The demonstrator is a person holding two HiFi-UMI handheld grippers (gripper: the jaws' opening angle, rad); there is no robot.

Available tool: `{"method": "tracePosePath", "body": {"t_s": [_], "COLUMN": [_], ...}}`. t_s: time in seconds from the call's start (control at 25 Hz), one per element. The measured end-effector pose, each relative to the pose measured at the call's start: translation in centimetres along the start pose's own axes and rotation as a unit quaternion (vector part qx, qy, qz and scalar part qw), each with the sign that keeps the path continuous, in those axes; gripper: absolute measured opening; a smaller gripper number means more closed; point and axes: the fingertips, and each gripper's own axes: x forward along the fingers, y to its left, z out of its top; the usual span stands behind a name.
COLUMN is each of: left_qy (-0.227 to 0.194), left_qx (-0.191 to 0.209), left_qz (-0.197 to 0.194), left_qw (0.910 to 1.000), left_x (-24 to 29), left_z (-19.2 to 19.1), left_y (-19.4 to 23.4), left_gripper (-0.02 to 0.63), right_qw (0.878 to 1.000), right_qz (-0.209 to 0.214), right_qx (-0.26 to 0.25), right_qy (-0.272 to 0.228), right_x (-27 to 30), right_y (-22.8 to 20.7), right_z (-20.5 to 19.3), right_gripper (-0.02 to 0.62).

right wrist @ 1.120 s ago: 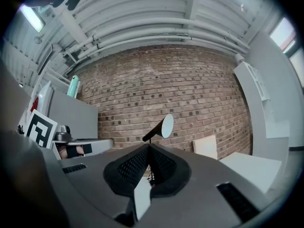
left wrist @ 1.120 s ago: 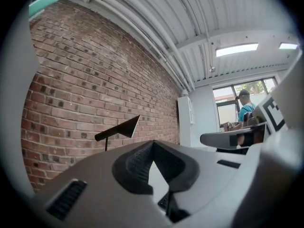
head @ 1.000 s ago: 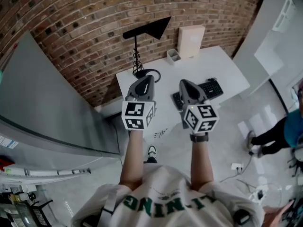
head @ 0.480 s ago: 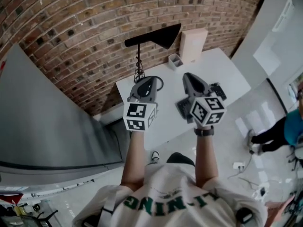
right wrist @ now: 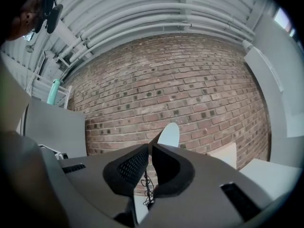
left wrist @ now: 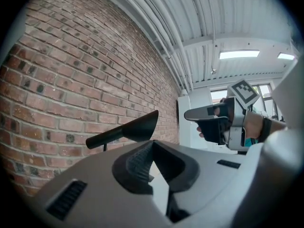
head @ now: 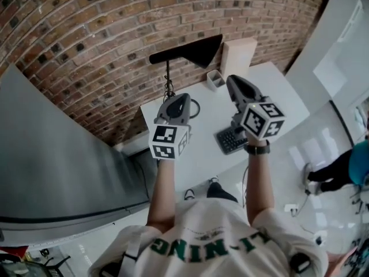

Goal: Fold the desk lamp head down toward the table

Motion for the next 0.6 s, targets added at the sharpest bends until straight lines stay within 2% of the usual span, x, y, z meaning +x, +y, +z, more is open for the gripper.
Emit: {"method": "tracePosePath", "body": {"t_s": [0.2,0.36,0.48,0.6], "left_qy": [0.011,0.011,0.015,0.018], "left_qx": [0.018,0.014,0.008,0.000], "left_qz": [0.000,-0.002,-0.001,0.002], "left_qw": [0.9998,0.9998,0.9999,0.9998], "left_x": [3.2,4.9,6.0,6.6], "left_z": [0.2,0.2,-0.1,-0.7], "left_y": [-0.3,-0.3,-0.1,-0.1], "left_gripper": [-0.008,-0.008,-0.008,-0.008], "right_qw": [0.999,0.997,0.994,0.990], "right_qz": [0.021,0.051,0.082,0.123], "right_qx": [-0.022,-0.035,-0.043,-0.021], "right_qy": [0.022,0.041,0.059,0.064], "right_x": [2.7,5.0,6.7,7.8], "right_y": [-2.7,-4.1,-4.6,-4.5], "right_z": [1.4,1.9,2.3,3.1], "right_gripper": [0.003,0.027,0.053,0.078]}}
